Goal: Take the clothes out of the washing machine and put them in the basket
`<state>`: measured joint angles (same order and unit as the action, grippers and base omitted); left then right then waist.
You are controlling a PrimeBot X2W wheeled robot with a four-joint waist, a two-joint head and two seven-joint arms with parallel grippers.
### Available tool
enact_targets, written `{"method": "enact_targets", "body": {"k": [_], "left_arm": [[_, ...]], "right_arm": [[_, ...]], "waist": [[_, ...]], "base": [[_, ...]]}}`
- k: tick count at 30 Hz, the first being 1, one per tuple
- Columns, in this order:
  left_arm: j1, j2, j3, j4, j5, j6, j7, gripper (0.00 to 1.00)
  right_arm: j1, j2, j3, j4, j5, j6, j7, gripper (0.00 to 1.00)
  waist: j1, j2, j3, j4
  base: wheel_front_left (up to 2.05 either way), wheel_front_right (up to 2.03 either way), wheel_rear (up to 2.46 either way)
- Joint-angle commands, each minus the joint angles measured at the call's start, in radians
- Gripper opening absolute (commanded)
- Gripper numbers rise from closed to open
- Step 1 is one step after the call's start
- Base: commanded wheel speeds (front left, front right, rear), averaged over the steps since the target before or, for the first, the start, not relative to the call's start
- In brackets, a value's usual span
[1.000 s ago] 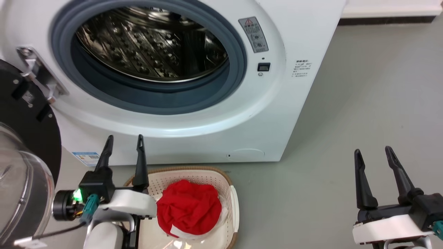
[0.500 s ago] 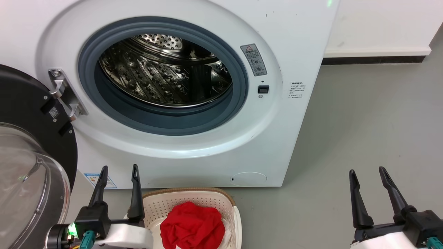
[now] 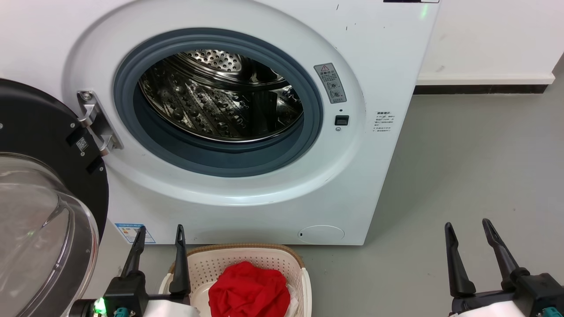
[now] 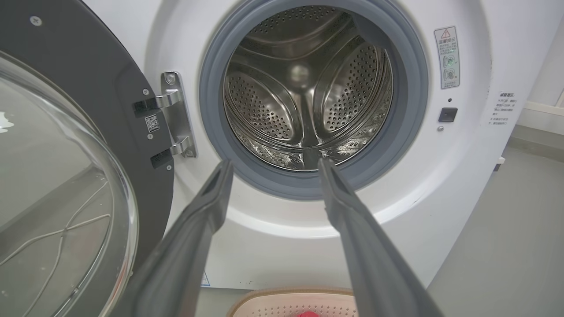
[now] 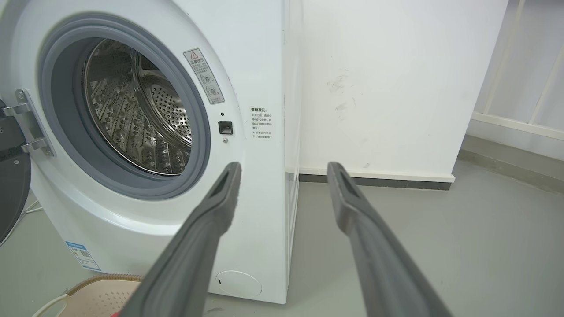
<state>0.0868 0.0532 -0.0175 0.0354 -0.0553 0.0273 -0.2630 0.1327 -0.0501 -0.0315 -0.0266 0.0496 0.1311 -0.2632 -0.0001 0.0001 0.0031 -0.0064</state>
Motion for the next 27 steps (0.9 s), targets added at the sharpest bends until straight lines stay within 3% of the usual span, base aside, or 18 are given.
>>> {"method": "enact_targets", "body": {"k": [1,15,16,21,27], "left_arm": [[0.008,-0.001,0.002,0.002,0.002,0.001,-0.003,1.0],[0.007,-0.003,0.007,0.014,-0.011,-0.001,-0.003,1.0],[0.002,-0.002,0.005,0.012,-0.009,-0.001,0.0,0.0],[0.013,-0.003,0.004,0.058,-0.022,-0.002,0.01,0.0],[-0.008,-0.003,0.017,0.073,-0.151,-0.016,0.042,0.0]], "right_arm": [[0.014,0.0,0.001,-0.002,-0.009,-0.001,-0.002,1.0],[0.012,0.0,0.007,-0.005,-0.007,-0.001,-0.002,1.0],[0.001,0.0,0.007,-0.003,-0.005,0.0,0.0,0.0],[0.003,0.001,0.01,0.037,0.008,0.0,0.003,0.0],[-0.016,-0.008,0.013,0.053,0.149,0.0,0.025,0.0]], "waist": [[0.0001,-0.0001,0.0,0.0],[0.0001,-0.0001,0.004,-0.002],[0.0002,-0.0001,0.004,-0.002],[0.0002,-0.0001,0.004,-0.002],[0.0002,-0.0001,0.004,-0.002]], "base": [[0.0,0.0,0.0],[0.0,0.0,0.0],[0.0,0.0,0.0],[0.0,0.0,0.0],[0.0,0.0,0.0]]}}
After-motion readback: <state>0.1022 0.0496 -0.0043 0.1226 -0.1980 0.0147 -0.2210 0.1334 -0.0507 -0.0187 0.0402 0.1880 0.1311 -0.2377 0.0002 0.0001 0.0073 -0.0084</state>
